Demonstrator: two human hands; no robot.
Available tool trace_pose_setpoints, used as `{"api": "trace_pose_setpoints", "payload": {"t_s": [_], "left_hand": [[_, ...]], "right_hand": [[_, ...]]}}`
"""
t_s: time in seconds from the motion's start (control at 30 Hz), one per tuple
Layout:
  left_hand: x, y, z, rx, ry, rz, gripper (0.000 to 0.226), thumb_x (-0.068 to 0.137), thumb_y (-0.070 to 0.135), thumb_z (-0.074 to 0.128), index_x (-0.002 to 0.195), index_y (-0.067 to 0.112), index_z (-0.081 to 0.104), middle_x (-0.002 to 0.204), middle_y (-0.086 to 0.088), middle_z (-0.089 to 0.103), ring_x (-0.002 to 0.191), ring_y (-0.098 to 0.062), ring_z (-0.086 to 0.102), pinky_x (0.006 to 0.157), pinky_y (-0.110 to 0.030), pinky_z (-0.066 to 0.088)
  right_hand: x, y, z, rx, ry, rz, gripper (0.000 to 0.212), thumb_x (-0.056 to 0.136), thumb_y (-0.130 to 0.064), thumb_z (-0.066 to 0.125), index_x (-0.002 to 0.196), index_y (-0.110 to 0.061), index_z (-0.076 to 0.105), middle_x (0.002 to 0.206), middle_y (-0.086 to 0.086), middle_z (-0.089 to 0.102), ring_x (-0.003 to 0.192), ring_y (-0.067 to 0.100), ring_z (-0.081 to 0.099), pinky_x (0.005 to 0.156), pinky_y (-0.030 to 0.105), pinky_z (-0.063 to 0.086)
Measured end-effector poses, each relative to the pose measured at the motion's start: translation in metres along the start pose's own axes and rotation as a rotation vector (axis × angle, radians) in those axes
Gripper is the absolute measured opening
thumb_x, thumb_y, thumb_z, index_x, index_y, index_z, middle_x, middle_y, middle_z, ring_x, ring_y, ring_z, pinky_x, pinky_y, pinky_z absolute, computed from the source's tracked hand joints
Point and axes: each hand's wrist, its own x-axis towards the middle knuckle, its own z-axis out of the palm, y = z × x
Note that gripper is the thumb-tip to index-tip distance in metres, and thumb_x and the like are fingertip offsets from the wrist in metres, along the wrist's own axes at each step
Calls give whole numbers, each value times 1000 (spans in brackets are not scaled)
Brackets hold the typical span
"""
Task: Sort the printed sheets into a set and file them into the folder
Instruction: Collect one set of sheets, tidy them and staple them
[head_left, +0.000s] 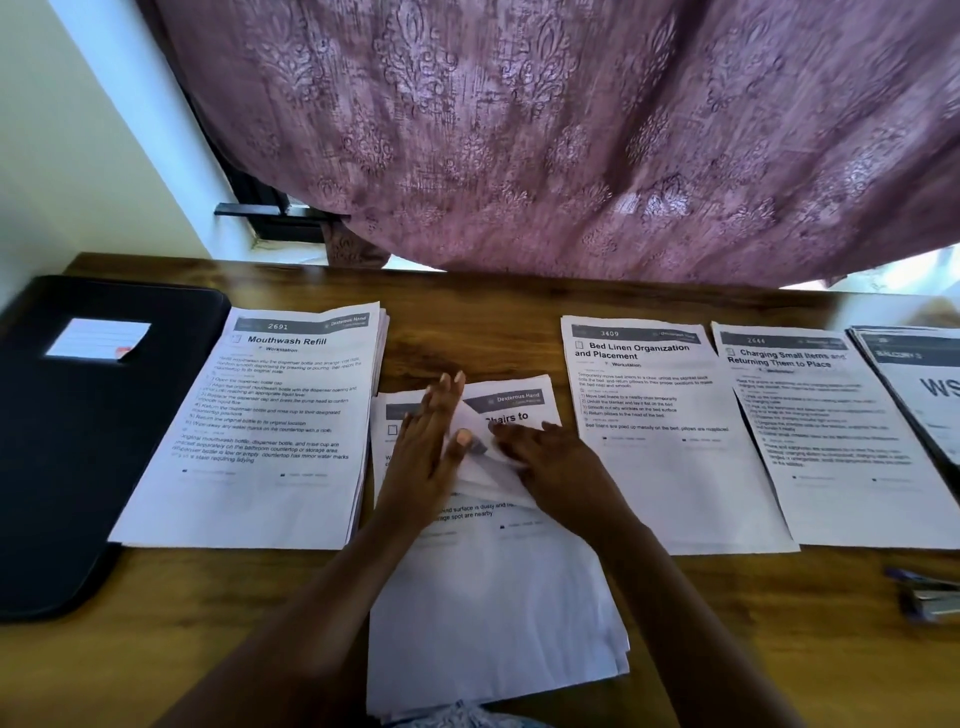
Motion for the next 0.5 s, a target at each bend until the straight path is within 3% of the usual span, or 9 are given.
{"api": "trace_pose_setpoints", "payload": {"t_s": [0.07,0.13,0.2,0.3,0.37,0.43,0.5], "left_hand": [[0,-3,0,58,-18,-8,63,93,67,18,146,36,33,159,9,16,148,-10,9,119,-48,15],[0,-6,1,155,-58,-7,72,90,72,15,140,29,45,156,10,21,147,-11,10,120,-48,11],[-1,-5,2,152,-71,-21,66,92,64,17,140,28,45,155,9,26,147,-9,10,121,-44,7],[-2,-4,0,136,-71,-33,60,92,53,19,141,28,43,154,10,25,147,-9,10,120,-37,2],[-2,-4,0,132,-73,-24,58,92,51,19,141,29,40,154,10,25,147,-9,10,120,-34,1],[-2,-5,0,130,-75,-15,55,93,50,20,141,31,37,155,8,26,147,-10,10,119,-35,1],[-1,-6,0,132,-80,-18,57,92,51,20,142,29,39,155,8,26,148,-9,10,120,-37,2]], "right_hand": [[-4,-2,-11,297,-130,98,51,87,-31,66,134,-16,51,124,-3,64,110,11,60,93,19,43],[-1,1,-18,579,-236,276,51,93,-54,45,132,-22,52,120,-9,65,107,3,59,90,14,45],[8,14,-14,513,-136,393,54,93,-59,37,126,-22,57,115,-6,66,101,10,62,83,24,48],[18,29,2,109,-243,382,60,92,-46,52,143,-17,37,143,9,45,130,24,44,108,36,33],[19,30,6,94,-288,379,67,91,-41,57,147,-16,31,146,10,40,134,24,39,111,35,26],[18,25,2,181,-245,396,68,87,-36,64,145,-17,35,136,9,53,124,26,50,104,35,36],[16,19,-4,293,-132,532,68,81,-37,71,140,-20,42,113,4,66,103,25,62,88,34,47]]}}
